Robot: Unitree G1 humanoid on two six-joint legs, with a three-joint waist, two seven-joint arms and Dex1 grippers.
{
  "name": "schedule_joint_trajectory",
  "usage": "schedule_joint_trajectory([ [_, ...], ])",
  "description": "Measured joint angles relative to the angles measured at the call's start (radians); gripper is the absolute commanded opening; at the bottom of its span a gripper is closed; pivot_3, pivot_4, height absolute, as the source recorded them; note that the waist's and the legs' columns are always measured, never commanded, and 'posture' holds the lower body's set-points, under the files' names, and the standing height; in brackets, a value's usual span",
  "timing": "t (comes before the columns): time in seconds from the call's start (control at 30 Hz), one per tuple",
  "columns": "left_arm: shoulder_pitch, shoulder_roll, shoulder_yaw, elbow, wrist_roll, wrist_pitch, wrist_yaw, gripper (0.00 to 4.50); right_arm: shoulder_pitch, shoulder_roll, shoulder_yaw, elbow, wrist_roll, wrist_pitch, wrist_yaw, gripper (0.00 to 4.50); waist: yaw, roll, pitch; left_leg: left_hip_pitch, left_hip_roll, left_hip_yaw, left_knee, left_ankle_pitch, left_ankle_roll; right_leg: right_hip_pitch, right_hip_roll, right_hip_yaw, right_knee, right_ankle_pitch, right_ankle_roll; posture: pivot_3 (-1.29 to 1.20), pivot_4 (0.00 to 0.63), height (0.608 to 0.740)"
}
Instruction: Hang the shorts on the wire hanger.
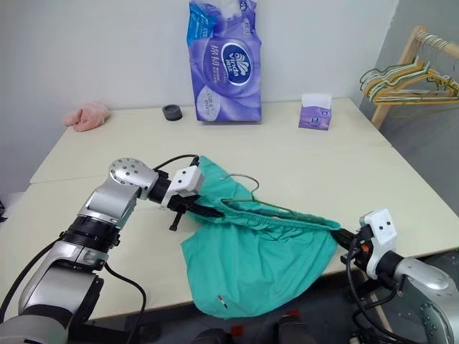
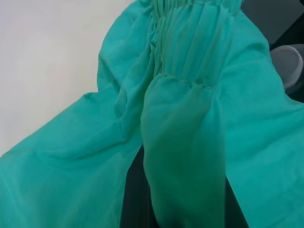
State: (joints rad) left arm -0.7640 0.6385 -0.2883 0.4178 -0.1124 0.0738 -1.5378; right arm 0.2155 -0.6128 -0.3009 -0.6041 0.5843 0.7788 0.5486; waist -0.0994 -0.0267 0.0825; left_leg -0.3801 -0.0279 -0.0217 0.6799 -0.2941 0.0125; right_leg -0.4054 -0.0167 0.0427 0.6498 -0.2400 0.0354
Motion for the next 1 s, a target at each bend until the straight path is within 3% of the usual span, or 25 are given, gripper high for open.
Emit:
schedule_joint_trajectory([
  [0.17, -0.001, -0.004, -0.019, 0.049, 0.050, -0.068, 0.017, 0.00, 0.004, -0.056, -0.003, -0.049, 0.023, 0.014, 0.021, 0.02, 0.000, 0.000, 0.000, 0.000, 0.000, 0.000, 0.000, 0.000, 0.000, 0.000, 0.000, 0.000, 0.000, 0.000, 0.000, -0.20, 0.075, 0.740],
  [0.33, -0.008, -0.016, -0.029, 0.082, 0.098, -0.114, 0.062, 0.00, -0.025, -0.199, -0.005, -0.088, 0.022, 0.024, 0.068, 0.02, 0.000, 0.001, 0.001, 0.000, 0.000, 0.000, 0.000, 0.000, 0.000, 0.000, 0.000, 0.000, 0.000, 0.000, 0.000, -0.21, 0.074, 0.740],
  [0.5, -0.009, -0.095, -0.039, 0.075, 0.153, -0.103, 0.176, 0.00, -0.275, -0.320, 0.132, -0.136, -0.002, 0.077, 0.078, 0.02, -0.007, 0.001, 0.001, 0.000, 0.000, 0.000, 0.000, 0.000, 0.000, 0.000, 0.000, 0.000, -0.001, 0.000, 0.000, -0.21, 0.072, 0.740],
  [0.73, 0.015, -0.126, -0.063, 0.024, 0.216, -0.081, 0.268, 0.00, -0.504, -0.352, 0.341, -0.120, -0.059, 0.127, 0.095, 0.02, -0.010, 0.001, 0.001, -0.002, 0.000, 0.000, 0.000, 0.000, 0.000, -0.001, -0.001, 0.000, -0.001, 0.000, 0.000, -0.20, 0.069, 0.740],
  [0.93, 0.041, -0.140, -0.064, -0.017, 0.221, -0.050, 0.307, 0.00, -0.553, -0.356, 0.396, -0.092, -0.076, 0.141, 0.134, 0.02, -0.007, 0.001, 0.001, -0.002, 0.000, 0.000, 0.000, 0.000, 0.000, -0.001, -0.001, 0.000, -0.001, 0.000, 0.000, -0.19, 0.067, 0.740],
  [1.0, 0.048, -0.140, -0.064, -0.026, 0.221, -0.039, 0.308, 0.00, -0.549, -0.372, 0.402, -0.092, -0.086, 0.137, 0.153, 0.51, -0.007, 0.001, 0.001, -0.002, 0.000, 0.000, 0.000, 0.000, 0.000, -0.001, -0.001, 0.000, -0.001, 0.000, 0.000, -0.19, 0.067, 0.740],
])
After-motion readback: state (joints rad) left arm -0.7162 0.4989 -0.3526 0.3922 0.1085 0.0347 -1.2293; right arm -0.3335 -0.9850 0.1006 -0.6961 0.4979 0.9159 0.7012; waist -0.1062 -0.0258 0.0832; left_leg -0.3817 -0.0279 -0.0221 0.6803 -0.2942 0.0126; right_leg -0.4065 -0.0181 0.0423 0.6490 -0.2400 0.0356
